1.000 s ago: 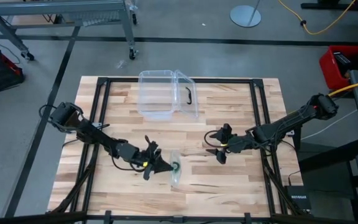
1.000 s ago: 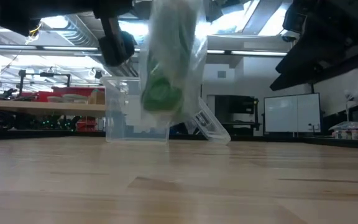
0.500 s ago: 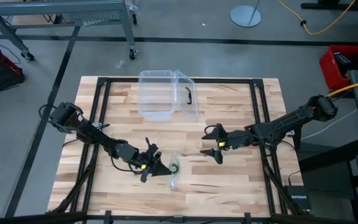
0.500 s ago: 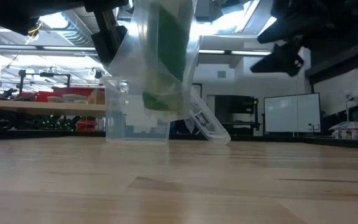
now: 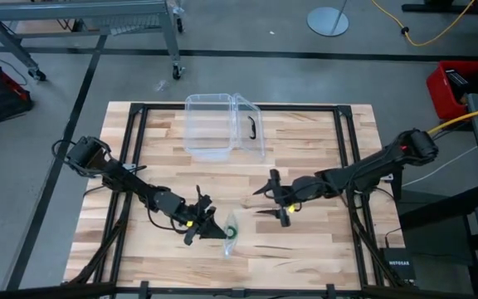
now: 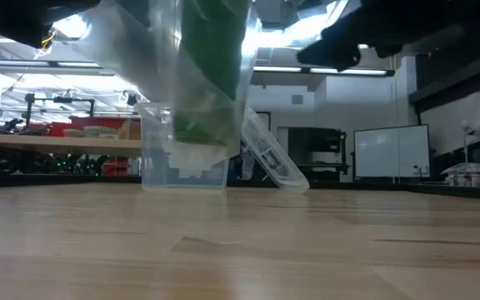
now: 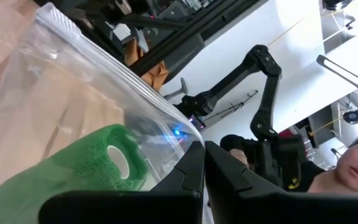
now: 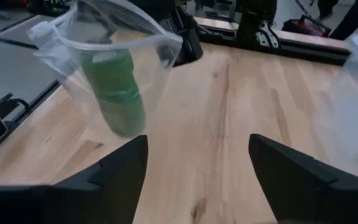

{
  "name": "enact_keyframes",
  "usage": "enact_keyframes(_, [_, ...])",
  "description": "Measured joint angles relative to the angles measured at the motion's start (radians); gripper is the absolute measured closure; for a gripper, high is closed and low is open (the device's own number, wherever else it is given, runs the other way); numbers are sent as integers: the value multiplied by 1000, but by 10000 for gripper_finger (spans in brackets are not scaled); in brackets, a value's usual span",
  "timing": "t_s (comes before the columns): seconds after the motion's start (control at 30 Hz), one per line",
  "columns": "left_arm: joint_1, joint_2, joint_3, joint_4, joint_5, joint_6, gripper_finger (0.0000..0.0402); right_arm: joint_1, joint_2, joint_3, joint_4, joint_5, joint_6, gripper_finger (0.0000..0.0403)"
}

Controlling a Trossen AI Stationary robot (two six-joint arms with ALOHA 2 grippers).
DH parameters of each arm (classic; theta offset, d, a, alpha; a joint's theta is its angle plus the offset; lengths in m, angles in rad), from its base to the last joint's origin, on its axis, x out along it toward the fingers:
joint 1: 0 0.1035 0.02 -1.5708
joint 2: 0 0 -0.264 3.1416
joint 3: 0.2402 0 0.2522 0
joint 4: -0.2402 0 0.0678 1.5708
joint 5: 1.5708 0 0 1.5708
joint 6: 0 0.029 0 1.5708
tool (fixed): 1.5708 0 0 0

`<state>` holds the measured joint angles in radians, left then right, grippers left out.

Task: Roll bandage
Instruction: Close the transparent zip bag

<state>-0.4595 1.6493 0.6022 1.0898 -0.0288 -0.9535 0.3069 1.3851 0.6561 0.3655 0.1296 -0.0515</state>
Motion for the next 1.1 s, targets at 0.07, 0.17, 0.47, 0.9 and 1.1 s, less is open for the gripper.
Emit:
enact_keyframes(0.07, [2, 0, 0, 0, 0, 0, 402, 0, 40, 38, 0, -24, -33, 120])
enact_keyframes(0.17, [3, 0, 0, 0, 0, -1, 401, 0, 104, 95, -1, -67, -68, 120])
enact_keyframes(0.47, [2, 0, 0, 0, 1, -4, 401, 0, 225, 261, -109, -75, -214, 120])
enact_keyframes(0.9, [1, 0, 0, -2, 55, -8, 401, 0, 255, 341, -138, -96, -306, 120])
enact_keyframes(1.1, [2, 0, 0, -2, 55, -8, 401, 0, 275, 341, -132, -219, -299, 120])
